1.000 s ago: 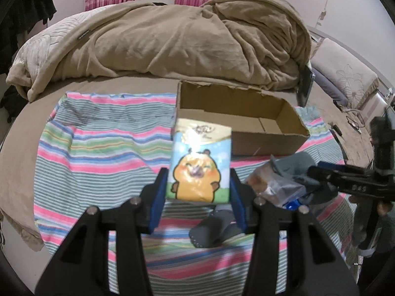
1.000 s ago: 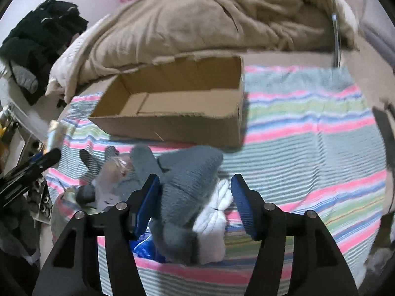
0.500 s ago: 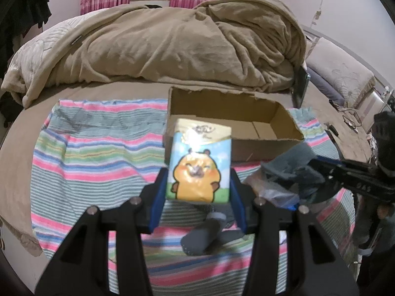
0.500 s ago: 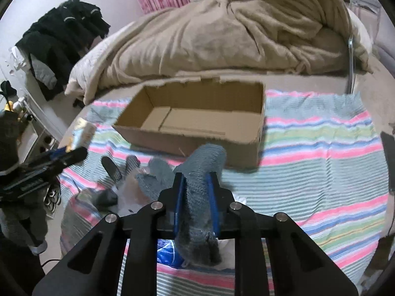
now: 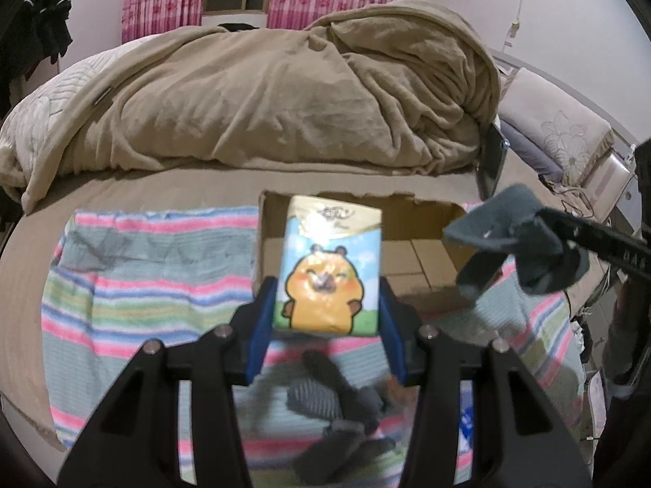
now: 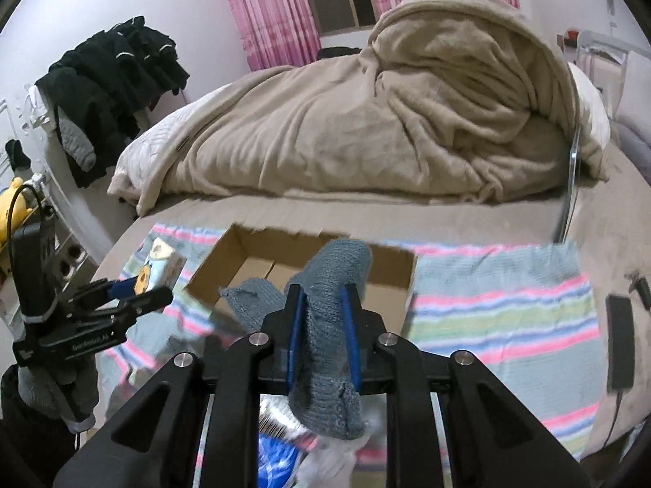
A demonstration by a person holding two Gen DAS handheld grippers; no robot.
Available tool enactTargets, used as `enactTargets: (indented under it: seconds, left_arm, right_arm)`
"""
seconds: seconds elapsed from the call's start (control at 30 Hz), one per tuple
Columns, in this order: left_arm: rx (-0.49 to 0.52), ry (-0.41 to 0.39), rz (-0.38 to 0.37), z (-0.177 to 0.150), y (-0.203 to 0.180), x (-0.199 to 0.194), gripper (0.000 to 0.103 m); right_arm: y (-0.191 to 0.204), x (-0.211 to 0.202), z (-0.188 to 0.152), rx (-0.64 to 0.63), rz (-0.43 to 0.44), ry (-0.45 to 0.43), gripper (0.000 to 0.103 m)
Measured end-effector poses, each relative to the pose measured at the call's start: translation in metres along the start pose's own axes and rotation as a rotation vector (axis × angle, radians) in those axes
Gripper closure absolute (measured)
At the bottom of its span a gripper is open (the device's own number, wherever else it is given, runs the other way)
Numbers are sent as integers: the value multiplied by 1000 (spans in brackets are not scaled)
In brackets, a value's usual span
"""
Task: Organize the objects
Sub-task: 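Place the tissue pack in the box with left tool while right tool drops mitten in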
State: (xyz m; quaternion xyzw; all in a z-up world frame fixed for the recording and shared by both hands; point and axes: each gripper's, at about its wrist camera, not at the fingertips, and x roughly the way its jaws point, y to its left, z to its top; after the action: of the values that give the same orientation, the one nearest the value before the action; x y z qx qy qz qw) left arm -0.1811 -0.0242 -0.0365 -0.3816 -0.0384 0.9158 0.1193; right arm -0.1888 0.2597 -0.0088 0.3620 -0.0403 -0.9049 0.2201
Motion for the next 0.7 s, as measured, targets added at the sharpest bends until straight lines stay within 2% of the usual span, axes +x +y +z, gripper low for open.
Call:
enactTargets:
  seconds: [0.23, 0.57, 0.63, 0.7]
  left_arm:
    - [14, 29, 1, 16, 6, 36, 55]
    - [2, 119, 17, 13, 13, 89, 54]
    - [3, 131, 32, 11, 13, 94, 54]
    - [4, 131, 44, 11, 13, 95, 54]
  right_arm:
    - [-18, 38, 11, 11, -24, 27, 83]
    - [-27, 93, -11, 3, -67, 121, 82]
    - [-27, 98, -13, 2, -80, 134, 77]
    - [-28, 99, -15, 11, -83, 141, 76]
